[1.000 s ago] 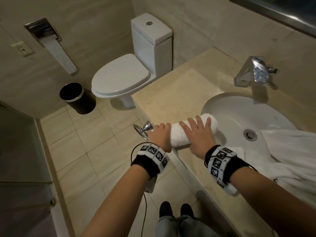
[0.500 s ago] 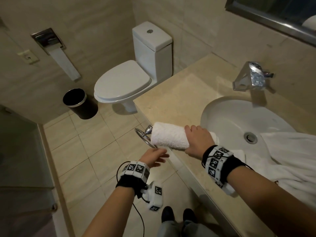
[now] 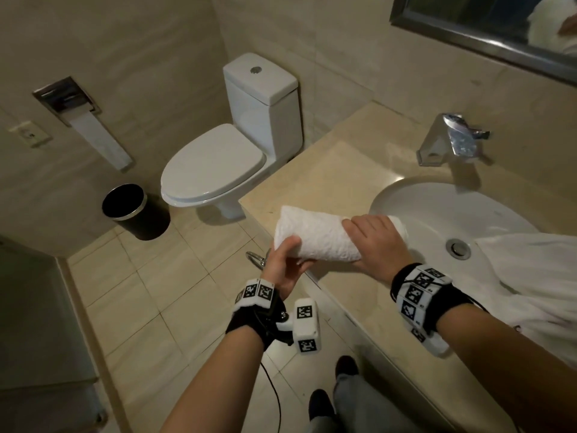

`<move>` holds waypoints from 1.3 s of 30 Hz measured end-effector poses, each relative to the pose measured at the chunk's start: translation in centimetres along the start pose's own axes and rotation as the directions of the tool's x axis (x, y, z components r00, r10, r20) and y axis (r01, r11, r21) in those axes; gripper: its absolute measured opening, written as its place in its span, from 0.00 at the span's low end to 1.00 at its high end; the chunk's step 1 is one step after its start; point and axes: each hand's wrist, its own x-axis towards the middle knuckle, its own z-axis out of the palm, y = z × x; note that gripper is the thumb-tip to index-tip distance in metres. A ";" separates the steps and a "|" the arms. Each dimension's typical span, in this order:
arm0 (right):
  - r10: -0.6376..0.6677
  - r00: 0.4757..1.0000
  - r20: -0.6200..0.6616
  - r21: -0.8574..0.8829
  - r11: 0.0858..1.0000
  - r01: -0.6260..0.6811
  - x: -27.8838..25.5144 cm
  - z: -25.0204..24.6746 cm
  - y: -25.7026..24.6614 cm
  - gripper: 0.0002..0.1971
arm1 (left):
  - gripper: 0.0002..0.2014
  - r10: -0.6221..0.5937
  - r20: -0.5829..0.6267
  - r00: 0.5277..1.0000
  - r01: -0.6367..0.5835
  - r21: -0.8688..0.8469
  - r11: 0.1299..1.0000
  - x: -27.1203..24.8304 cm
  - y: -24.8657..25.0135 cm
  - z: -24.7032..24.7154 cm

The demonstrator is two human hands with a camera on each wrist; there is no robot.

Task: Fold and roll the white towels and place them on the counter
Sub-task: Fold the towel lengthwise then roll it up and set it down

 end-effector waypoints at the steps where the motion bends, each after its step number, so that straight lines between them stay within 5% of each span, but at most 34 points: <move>1: -0.002 1.000 -0.008 -0.032 0.999 0.002 0.3 0.2 0.5 0.38 | 0.41 0.000 -0.001 1.000 0.000 0.076 0.997 0.6 0.5 -0.2; 3: -0.014 1.000 -0.027 -0.100 0.995 0.012 1.4 0.9 1.2 0.34 | 0.42 0.004 0.016 1.000 -0.008 0.255 0.967 1.9 1.7 -0.6; 6: 0.030 0.999 -0.039 -0.144 0.989 -0.035 3.8 2.5 2.2 0.21 | 0.27 -0.002 -0.040 0.999 0.021 0.467 0.884 4.5 3.9 -0.4; 9: 0.089 0.986 0.139 -0.052 0.995 -0.082 5.4 4.0 1.6 0.22 | 0.24 0.049 -0.148 0.988 0.060 0.650 0.757 7.0 6.1 0.3; 12: 0.065 0.948 0.310 0.109 0.989 -0.103 6.2 4.4 1.4 0.33 | 0.27 0.189 -0.284 0.940 0.195 0.903 0.383 8.9 7.6 1.2; 13: 0.058 0.948 0.313 0.202 0.971 -0.127 6.3 4.5 1.9 0.35 | 0.29 0.292 -0.248 0.924 0.180 0.954 0.242 9.3 7.7 1.8; 15: 0.118 0.953 0.280 0.464 0.852 -0.242 6.3 3.6 3.2 0.32 | 0.35 0.432 0.032 0.901 -0.007 0.998 -0.060 9.0 7.5 3.7; 16: 0.238 0.953 0.190 0.594 0.745 -0.304 5.9 3.3 3.8 0.30 | 0.38 0.398 0.220 0.891 -0.122 0.959 -0.257 8.7 7.0 4.6; 17: 0.410 0.901 0.142 0.690 0.612 -0.387 5.3 3.4 4.4 0.27 | 0.40 0.277 0.361 0.890 -0.211 0.867 -0.451 8.4 6.4 5.5; 19: 0.692 0.656 0.303 0.788 0.206 -0.581 4.6 3.0 5.6 0.20 | 0.43 -0.013 0.435 0.900 -0.328 0.658 -0.678 8.6 4.7 6.7; 21: 0.668 0.443 0.598 0.758 -0.290 -0.585 4.4 3.4 6.4 0.13 | 0.45 -0.141 0.388 0.911 -0.360 0.578 -0.733 9.5 3.4 7.3; 22: 0.603 0.397 0.692 0.712 -0.483 -0.509 4.6 3.6 6.6 0.11 | 0.46 -0.152 0.384 0.911 -0.362 0.568 -0.739 9.9 3.0 7.6; 24: 0.516 0.373 0.771 0.636 -0.650 -0.416 5.2 3.2 6.4 0.19 | 0.46 -0.136 0.400 0.907 -0.355 0.548 -0.757 10.5 2.6 7.8; 28: 0.483 0.416 0.771 0.635 -0.635 -0.440 6.4 2.4 4.8 0.24 | 0.42 -0.130 0.428 0.894 -0.360 0.515 -0.778 11.1 2.4 7.5; 32: 0.447 0.369 0.815 0.580 -0.618 -0.531 7.5 3.2 3.9 0.14 | 0.34 -0.155 0.458 0.875 -0.386 0.468 -0.795 11.6 2.0 7.9; 37: 0.371 0.490 0.789 0.611 -0.390 -0.688 7.4 2.8 4.9 0.24 | 0.37 -0.140 0.484 0.864 -0.396 0.480 -0.783 11.3 1.7 8.0; 39: 0.412 0.491 0.768 0.620 -0.283 -0.732 7.3 2.3 5.3 0.26 | 0.45 -0.145 0.505 0.851 -0.434 0.517 -0.738 10.9 2.6 7.6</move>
